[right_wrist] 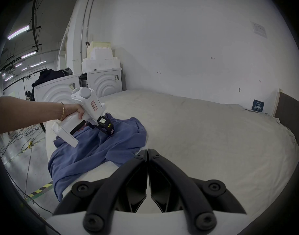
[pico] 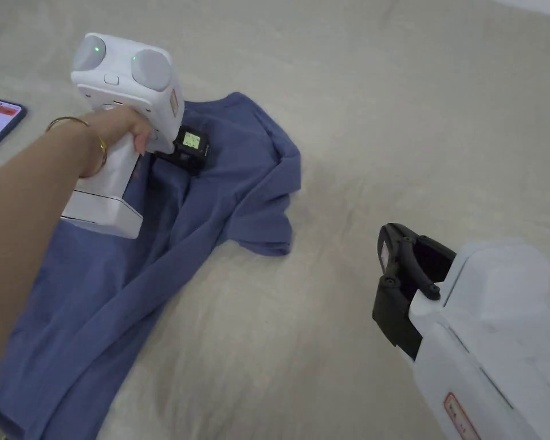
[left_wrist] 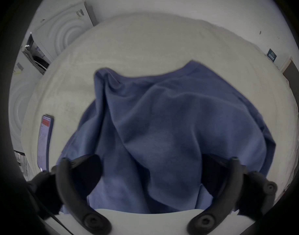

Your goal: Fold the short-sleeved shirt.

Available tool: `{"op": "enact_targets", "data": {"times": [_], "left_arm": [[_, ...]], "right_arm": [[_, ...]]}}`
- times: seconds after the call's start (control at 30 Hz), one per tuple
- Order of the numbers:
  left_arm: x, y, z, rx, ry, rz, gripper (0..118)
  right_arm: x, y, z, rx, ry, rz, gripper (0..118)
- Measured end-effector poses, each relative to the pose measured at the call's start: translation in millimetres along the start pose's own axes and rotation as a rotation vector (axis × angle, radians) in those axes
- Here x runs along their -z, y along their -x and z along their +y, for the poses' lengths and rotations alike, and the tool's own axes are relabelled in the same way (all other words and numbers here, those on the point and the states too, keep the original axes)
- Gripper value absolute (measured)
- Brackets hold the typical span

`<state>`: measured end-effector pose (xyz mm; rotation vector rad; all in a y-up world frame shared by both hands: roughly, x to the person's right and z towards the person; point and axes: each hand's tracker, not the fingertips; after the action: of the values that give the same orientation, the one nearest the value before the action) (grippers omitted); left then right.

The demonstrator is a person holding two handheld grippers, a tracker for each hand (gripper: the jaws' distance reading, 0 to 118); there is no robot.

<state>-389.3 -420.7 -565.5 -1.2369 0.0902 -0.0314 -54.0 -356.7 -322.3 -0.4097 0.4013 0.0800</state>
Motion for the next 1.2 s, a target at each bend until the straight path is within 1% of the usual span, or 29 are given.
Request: {"op": "enact_targets", "data": {"times": [0.03,0.07,0.1,0.13,0.17,0.2,0.27,0.33,0.4,0.5,0.57,0.67,0.7,0.73,0.83,0.87,0.97,1.0,1.07,1.13,1.2], "left_arm": [[1.7,1.0,0.1,-0.01,-0.004,-0.003,86],[-0.9,1.3,-1.9,-0.041,-0.01,-0.067,80],[-4.0,0.5,-1.5,-0.029,-0.016,-0.031,75],[-9.0,-1.8,-0.9,-0.001,-0.027,-0.049,52],[-14.5,-4.7,-2.0,0.046,-0.059,-0.072,23],[-15.7,-7.9,-7.5,0.075,-0.073,-0.006,0],[-17.5,-9.1,-16.3,0.09,-0.074,-0.018,0],[-16.7,-11.4,-23.2,0.084,-0.091,0.007,0],[-24.7,-11.1,-27.7,0.02,-0.132,0.019,0],[-44.4,-14.2,-36.6,-0.022,-0.249,0.051,0],[-64.6,-16.8,-46.2,-0.019,-0.329,0.061,0],[-100.1,-21.7,-62.0,-0.003,-0.421,0.082,0],[-114.0,-21.1,-68.6,-0.017,-0.456,0.076,0],[-127.7,-19.9,-74.5,-0.041,-0.483,0.073,0],[-171.9,-9.1,-98.1,-0.174,-0.581,-0.025,0],[-183.4,-7.5,-103.3,-0.183,-0.599,-0.024,0],[-227.5,-5.0,-118.6,-0.15,-0.644,0.018,0],[-242.5,-3.5,-122.4,-0.159,-0.665,0.019,0],[-274.7,-1.0,-130.7,-0.184,-0.714,0.016,0],[-317.1,-10.0,-147.2,-0.161,-0.798,0.027,0],[-352.3,-17.6,-155.7,-0.153,-0.852,0.017,0]], "right_arm": [[0.4,-1.2,-2.0,-0.001,0.003,-0.003,0],[0.5,-2.6,-3.6,0.006,0.001,0.0,0],[1.5,-3.9,-5.1,0.017,0.002,0.003,0],[3.0,-4.3,-6.2,0.024,0.006,0.004,0],[4.9,-4.9,-8.3,0.03,0.013,0.005,0],[6.7,-5.0,-10.6,0.039,0.015,0.008,0],[6.8,-4.0,-12.0,0.057,0.023,0.012,0],[1.0,-3.3,-12.8,0.067,0.021,0.017,0],[-6.7,-2.5,-10.6,0.058,0.015,0.015,0],[-20.7,-3.1,-5.2,0.03,0.0,0.001,0],[-32.3,-4.8,-1.1,0.039,-0.013,-0.013,0],[-55.6,-6.0,3.4,0.053,-0.035,-0.033,0],[-66.0,-5.2,6.0,0.051,-0.041,-0.038,0],[-76.8,-4.5,8.0,0.049,-0.046,-0.043,0],[-114.9,-3.4,13.9,0.037,-0.087,-0.052,0],[-125.4,-3.8,16.2,0.037,-0.099,-0.051,0],[-157.9,-3.9,22.4,0.016,-0.16,-0.076,0],[-168.7,-4.5,24.0,0.015,-0.172,-0.079,0],[-187.0,-7.1,26.5,0.029,-0.197,-0.079,0],[-205.5,-11.2,28.3,0.04,-0.223,-0.074,0],[-221.7,-13.6,30.2,0.033,-0.247,-0.092,0]]}}
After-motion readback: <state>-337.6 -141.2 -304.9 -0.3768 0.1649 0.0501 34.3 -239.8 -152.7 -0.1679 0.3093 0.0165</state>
